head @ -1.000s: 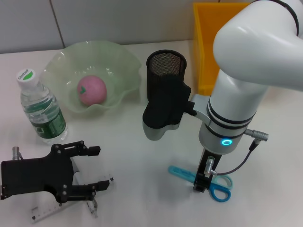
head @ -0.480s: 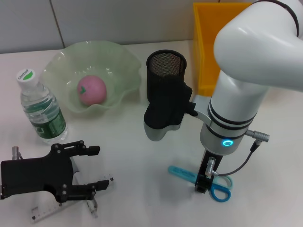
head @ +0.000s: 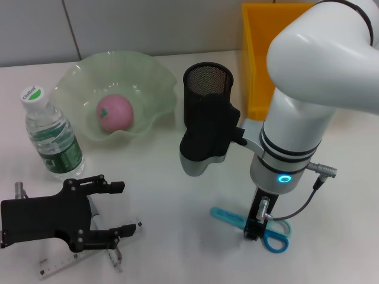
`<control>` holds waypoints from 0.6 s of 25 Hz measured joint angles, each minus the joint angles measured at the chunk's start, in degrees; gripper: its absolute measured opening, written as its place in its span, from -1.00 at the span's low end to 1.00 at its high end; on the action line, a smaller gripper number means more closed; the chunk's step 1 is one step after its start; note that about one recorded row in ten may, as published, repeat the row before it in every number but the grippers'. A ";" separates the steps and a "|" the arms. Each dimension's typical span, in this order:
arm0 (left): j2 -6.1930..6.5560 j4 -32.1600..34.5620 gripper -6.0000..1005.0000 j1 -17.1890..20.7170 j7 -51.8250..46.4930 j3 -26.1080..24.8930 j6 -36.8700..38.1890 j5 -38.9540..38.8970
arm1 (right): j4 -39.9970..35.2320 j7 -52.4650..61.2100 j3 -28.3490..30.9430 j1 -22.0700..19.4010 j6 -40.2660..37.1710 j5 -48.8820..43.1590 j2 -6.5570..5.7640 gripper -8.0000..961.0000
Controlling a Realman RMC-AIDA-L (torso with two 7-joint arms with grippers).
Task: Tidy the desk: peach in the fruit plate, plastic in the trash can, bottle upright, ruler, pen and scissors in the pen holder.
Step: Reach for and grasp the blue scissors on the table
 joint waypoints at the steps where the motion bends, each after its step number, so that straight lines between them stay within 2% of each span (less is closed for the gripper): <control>1: 0.00 0.01 0.62 0.00 0.01 0.01 0.00 0.00 | 0.00 0.00 0.00 0.01 0.00 0.01 0.00 -0.35; 15: 0.00 0.11 0.62 0.02 0.04 0.02 0.02 0.00 | -0.01 0.08 0.00 0.04 0.00 0.11 0.00 -0.34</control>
